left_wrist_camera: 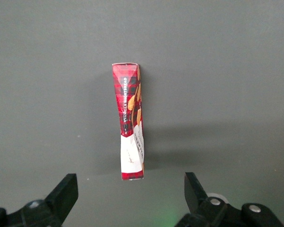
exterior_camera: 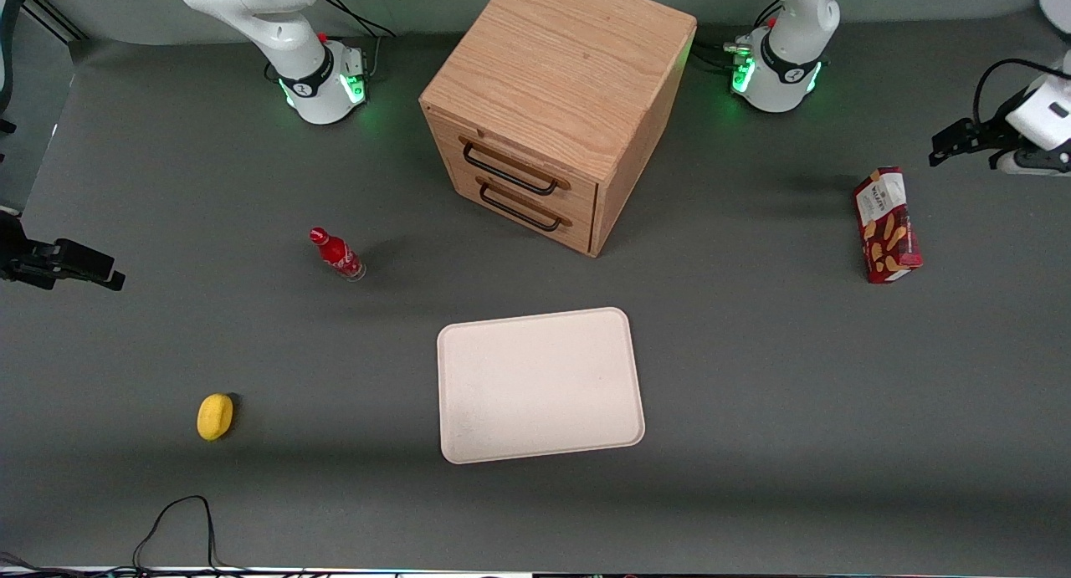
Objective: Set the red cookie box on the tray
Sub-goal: 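Lower the open left gripper around the red tartan shortbread box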
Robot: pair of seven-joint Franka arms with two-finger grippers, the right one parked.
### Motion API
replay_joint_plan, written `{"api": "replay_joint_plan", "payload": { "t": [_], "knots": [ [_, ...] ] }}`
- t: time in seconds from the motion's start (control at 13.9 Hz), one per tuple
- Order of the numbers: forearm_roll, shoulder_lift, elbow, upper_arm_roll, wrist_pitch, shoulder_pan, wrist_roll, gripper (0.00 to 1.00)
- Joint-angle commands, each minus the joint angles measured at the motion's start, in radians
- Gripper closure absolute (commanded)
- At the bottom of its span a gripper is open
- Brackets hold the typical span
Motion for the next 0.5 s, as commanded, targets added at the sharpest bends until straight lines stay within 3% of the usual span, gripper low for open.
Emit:
{"api": "replay_joint_plan", "payload": {
  "t": [0.0,0.43],
  "knots": [
    [0.008,0.107,-0.019,-0.006,0.11,0.004,0.013,0.0],
    [0.008,0.288,-0.113,-0.006,0.409,0.042,0.095,0.0]
  ]
}}
